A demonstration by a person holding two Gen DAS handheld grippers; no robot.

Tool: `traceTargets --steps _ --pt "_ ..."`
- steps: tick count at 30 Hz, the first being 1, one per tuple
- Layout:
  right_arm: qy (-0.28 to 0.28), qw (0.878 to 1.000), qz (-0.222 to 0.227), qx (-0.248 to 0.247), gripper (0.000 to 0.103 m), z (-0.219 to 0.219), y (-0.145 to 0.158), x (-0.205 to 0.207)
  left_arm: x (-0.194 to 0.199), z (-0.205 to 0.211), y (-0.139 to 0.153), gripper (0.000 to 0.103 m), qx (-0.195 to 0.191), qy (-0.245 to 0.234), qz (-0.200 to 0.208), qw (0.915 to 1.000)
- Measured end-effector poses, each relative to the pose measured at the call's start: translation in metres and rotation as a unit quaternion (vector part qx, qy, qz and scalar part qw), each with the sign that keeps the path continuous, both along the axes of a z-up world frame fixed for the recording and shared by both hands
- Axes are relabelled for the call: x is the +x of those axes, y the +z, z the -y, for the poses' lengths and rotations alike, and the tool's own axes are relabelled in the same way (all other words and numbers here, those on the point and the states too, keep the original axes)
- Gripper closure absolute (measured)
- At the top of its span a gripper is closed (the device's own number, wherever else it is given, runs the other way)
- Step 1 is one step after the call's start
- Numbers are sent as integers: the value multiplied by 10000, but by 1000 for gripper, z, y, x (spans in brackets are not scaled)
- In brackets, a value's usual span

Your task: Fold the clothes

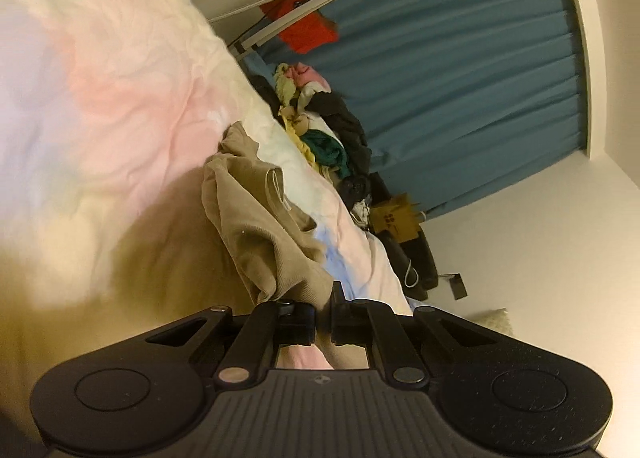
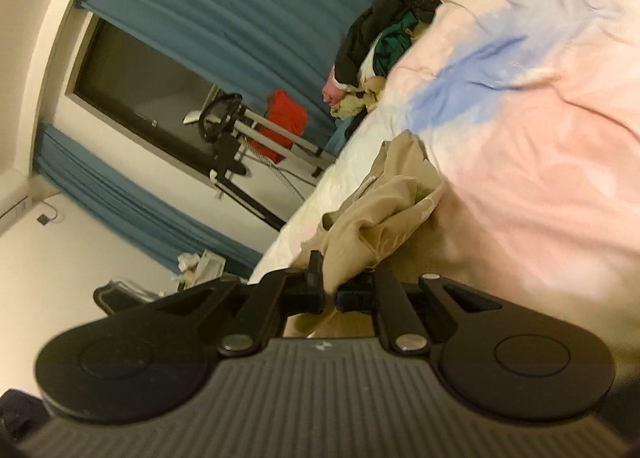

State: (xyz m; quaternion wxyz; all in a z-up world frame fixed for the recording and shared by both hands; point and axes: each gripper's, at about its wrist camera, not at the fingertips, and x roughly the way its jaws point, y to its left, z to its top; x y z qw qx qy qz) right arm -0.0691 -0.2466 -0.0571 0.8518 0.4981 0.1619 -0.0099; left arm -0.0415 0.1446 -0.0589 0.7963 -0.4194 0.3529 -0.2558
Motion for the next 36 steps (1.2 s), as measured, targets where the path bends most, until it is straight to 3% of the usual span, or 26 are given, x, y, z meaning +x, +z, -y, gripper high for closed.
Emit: traceTargets --steps 5,7,8,12,18,22,24,26,29,33,34,36 --pt "-10 9999 -110 -91 94 -12 7 -56 -57 -10 -3 96 68 25 -98 9999" --pt "-81 9997 -171 -153 94 -14 7 -64 -63 -11 -4 96 44 20 -193 9998" --pt "-101 9995 -261 -114 94 -10 8 -48 -57 -10 -4 96 44 2 -235 9997" --pt "-177 9979 -618 45 94 8 12 17 -9 0 7 96 199 62 -350 9992" --pt "-291 9925 -1152 282 94 36 17 115 119 43 26 95 702 86 -556 9959" --pt "-314 9872 -1532 305 93 51 5 172 187 70 16 95 1222 22 -653 9903" --pt "-301 9841 -1733 255 93 57 -7 197 216 80 2 95 1209 49 -846 9890" --pt "-287 9806 -1925 209 93 63 -20 221 238 87 -11 94 1180 91 -909 9888" --pt "-228 9793 -1997 247 92 72 -42 241 260 101 -23 94 1498 -74 -717 9861" --pt "73 9806 -1914 424 91 82 -68 252 271 107 -38 92 1661 -171 -623 9840" --pt "207 9822 -1849 253 90 80 -64 252 273 108 -39 92 1771 -199 -659 9818" --pt "476 9840 -1716 -91 83 75 -55 252 271 115 -33 72 2120 -386 -477 9753"
